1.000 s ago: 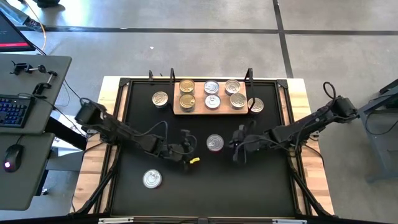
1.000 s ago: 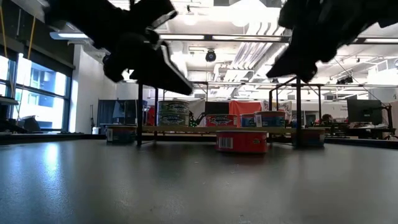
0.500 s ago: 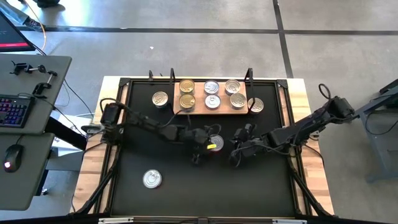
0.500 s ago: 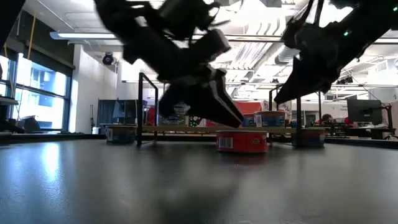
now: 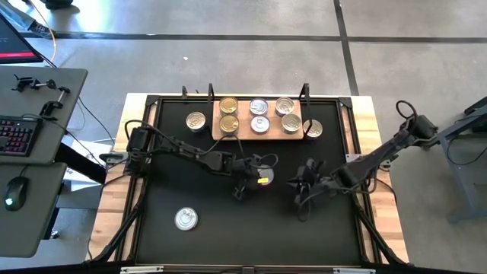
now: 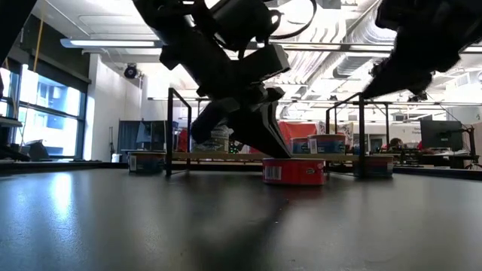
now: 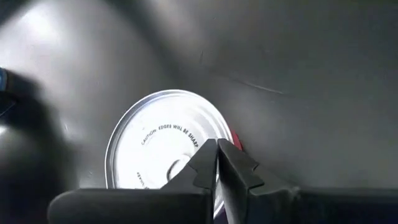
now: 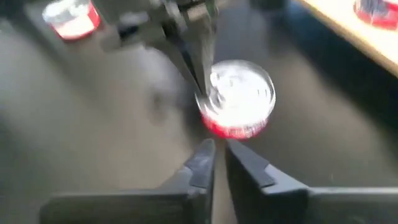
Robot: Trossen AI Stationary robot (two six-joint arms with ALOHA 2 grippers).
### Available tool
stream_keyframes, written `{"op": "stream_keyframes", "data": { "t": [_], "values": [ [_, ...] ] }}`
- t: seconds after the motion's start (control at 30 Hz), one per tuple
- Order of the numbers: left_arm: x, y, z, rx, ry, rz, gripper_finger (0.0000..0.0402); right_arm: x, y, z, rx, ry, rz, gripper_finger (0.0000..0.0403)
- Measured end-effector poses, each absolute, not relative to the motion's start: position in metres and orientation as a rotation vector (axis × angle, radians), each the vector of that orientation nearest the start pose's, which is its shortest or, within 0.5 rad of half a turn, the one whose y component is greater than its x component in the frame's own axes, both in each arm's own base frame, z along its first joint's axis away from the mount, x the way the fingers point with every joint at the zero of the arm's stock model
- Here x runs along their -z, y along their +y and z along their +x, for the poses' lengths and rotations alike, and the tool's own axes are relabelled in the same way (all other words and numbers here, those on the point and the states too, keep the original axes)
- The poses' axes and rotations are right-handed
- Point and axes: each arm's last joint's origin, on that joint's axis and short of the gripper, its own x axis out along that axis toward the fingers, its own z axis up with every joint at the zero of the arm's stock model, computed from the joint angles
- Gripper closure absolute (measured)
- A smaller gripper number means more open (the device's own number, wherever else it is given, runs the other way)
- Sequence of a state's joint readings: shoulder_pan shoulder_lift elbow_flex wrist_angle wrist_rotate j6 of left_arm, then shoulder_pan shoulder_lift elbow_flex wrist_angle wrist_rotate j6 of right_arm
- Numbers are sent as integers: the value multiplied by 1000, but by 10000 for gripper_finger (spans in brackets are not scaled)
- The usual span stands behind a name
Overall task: Stack canned seafood by type on shelf
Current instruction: Stack the red tuna can on top of the red tuna can
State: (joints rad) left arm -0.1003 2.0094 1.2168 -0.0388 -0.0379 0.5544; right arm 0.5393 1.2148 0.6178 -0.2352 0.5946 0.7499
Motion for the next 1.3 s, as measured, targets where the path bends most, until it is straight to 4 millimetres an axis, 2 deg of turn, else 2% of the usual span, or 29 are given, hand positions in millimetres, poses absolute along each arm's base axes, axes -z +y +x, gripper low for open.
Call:
{"op": "stream_keyframes", "data": {
  "t": [0.13, 0.3, 0.43, 0.63, 0.73, 0.93, 1.3],
  "values": [
    [-141, -43, 409, 270, 792, 519, 400, -188, 104, 198, 313, 664, 271, 302],
    [-142, -42, 407, 249, 785, 453, 401, -165, 100, 189, 286, 685, 188, 214],
    [-147, -36, 399, 234, 699, 389, 401, -148, 95, 183, 245, 671, 103, 176],
    [-149, -26, 375, 203, 610, 301, 401, -139, 91, 184, 241, 664, 7, 167],
    [-147, -25, 369, 200, 599, 314, 401, -138, 90, 188, 206, 662, -58, 167],
    [-148, -44, 367, 227, 590, 443, 397, -137, 88, 198, 197, 625, -91, 167],
    [-152, -62, 373, 214, 729, 550, 312, -136, 85, 201, 250, 612, -18, 167]
  ]
}}
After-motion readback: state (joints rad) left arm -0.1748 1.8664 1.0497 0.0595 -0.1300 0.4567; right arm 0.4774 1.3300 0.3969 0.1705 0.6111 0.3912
